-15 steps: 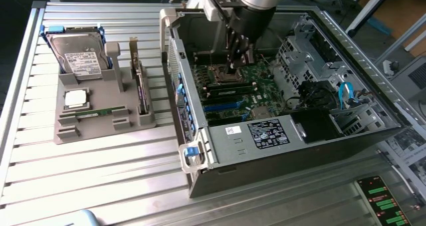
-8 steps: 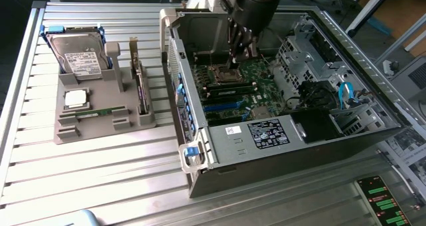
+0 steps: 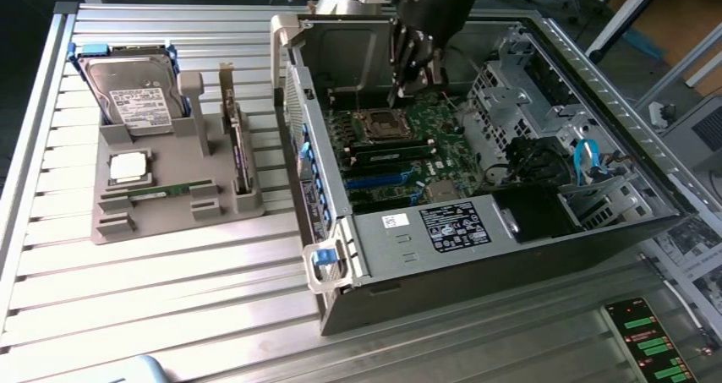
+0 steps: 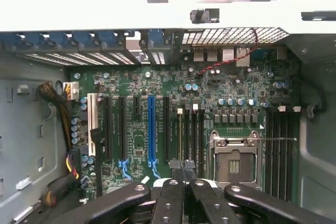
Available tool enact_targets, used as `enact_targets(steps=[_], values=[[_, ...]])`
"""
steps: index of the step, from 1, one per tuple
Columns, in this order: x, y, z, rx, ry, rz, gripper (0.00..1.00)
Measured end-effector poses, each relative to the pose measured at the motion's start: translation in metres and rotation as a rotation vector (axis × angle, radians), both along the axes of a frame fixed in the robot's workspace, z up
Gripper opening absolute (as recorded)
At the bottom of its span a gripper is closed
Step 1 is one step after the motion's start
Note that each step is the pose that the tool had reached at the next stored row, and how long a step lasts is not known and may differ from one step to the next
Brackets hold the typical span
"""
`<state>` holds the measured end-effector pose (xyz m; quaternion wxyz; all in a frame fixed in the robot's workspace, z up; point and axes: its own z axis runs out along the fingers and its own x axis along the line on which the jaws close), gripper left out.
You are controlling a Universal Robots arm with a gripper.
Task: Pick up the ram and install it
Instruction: 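Press down the ram until it locks into place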
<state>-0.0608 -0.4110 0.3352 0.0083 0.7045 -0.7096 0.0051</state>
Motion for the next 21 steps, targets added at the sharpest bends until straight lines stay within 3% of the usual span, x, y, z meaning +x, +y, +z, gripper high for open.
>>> enact_targets(steps=[7,14,21], values=[[0.0,0.0,0.0085,-0.0037,0.0001,0.0,0.1],[0.0,0.0,0.0087,-0.004,0.0,0.0,0.1],[0.013,0.0,0.0087,-0.004,0.0,0.0,0.1]])
